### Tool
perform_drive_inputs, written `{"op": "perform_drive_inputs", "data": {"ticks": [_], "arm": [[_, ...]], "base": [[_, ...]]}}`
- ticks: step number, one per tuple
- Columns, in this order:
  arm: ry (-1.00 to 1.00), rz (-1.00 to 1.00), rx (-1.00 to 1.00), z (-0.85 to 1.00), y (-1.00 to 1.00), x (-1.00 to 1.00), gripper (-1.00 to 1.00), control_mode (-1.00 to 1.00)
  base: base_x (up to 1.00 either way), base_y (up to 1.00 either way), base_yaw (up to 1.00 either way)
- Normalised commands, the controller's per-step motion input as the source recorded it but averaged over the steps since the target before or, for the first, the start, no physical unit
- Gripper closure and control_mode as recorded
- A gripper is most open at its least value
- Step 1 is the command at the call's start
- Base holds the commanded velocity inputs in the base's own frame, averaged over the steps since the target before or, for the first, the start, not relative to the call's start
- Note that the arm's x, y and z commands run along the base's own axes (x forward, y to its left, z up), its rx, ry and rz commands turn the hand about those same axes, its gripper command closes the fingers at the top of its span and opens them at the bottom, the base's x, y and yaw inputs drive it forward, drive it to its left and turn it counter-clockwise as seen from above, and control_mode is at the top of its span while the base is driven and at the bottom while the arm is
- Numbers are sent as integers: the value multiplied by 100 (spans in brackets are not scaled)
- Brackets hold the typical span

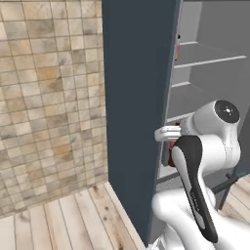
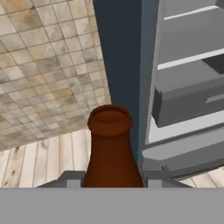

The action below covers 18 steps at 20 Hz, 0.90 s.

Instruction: Open the fridge, grab two sodas, and place both sodas inside the bowl with ice on the dining counter.

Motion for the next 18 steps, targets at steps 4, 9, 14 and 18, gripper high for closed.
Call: {"op": "perform_drive_inputs", "data": {"ticks": [4, 9, 14, 18], "arm": [[0, 0, 0, 0, 0, 0, 100, 100], [0, 0, 0, 0, 0, 0, 100, 100], [0, 0, 0, 0, 0, 0, 100, 100], [0, 0, 0, 0, 0, 0, 100, 100]], "base": [[-54, 64, -23], [-47, 71, -31], [-49, 68, -39], [-65, 58, -42]]}}
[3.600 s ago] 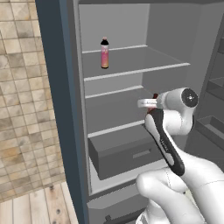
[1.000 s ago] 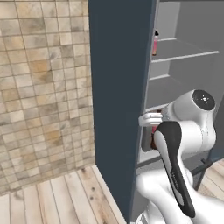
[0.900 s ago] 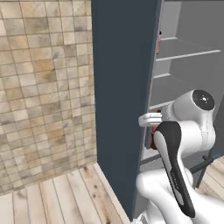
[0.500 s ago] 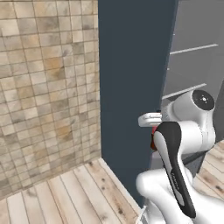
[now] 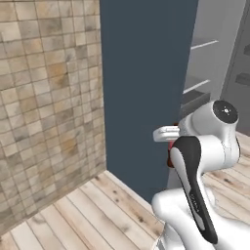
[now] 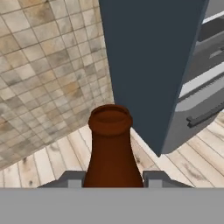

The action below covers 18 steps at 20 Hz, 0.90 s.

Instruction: Open the fridge, grab two sodas, and place both sodas inside the bowl with ice on the dining counter.

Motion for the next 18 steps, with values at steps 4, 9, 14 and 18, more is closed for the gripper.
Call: {"op": "perform_drive_inputs", "data": {"ticks": [4, 9, 14, 18], "arm": [[0, 0, 0, 0, 0, 0, 100, 100], [0, 0, 0, 0, 0, 0, 100, 100], [0, 0, 0, 0, 0, 0, 100, 100], [0, 0, 0, 0, 0, 0, 100, 100]], "base": [[-73, 39, -44], [-82, 10, -38], [-89, -20, -23], [-81, -44, -17]]}}
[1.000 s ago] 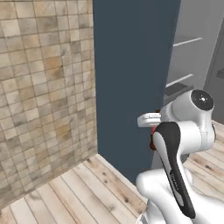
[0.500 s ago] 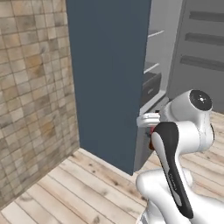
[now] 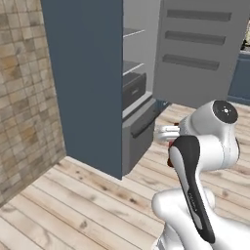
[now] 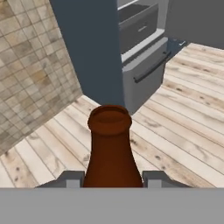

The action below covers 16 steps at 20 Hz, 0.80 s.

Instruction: Open the fridge, grab two sodas, and place both sodas inside the bowl with ice on the dining counter.

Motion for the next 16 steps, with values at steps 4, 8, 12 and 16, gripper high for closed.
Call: {"op": "perform_drive_inputs", "data": {"ticks": [4, 8, 12, 16], "arm": [[0, 0, 0, 0, 0, 0, 100, 100], [0, 0, 0, 0, 0, 0, 100, 100], [0, 0, 0, 0, 0, 0, 100, 100], [0, 0, 0, 0, 0, 0, 100, 100]], "base": [[-78, -57, -18], [-62, -55, -25], [-50, -56, -30], [-45, -58, -31]]}}
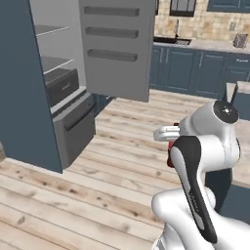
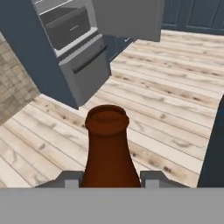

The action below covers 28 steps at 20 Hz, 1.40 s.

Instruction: Open the fridge, grab two sodas, and place both sodas inside the bowl with ice on the dining counter.

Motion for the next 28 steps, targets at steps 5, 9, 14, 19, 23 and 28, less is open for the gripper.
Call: {"op": "perform_drive_inputs", "data": {"ticks": [5, 9, 14, 19, 23, 28], "arm": [[0, 0, 0, 0, 0, 0, 100, 100], [0, 0, 0, 0, 0, 0, 100, 100], [0, 0, 0, 0, 0, 0, 100, 100], [0, 0, 0, 0, 0, 0, 100, 100], [0, 0, 0, 0, 0, 0, 100, 100], [0, 0, 0, 0, 0, 0, 100, 100]], "base": [[-48, -58, -33], [-53, -65, -30], [-52, -67, -30], [-46, -61, -33], [-41, -62, -33], [-33, -64, -30]]}}
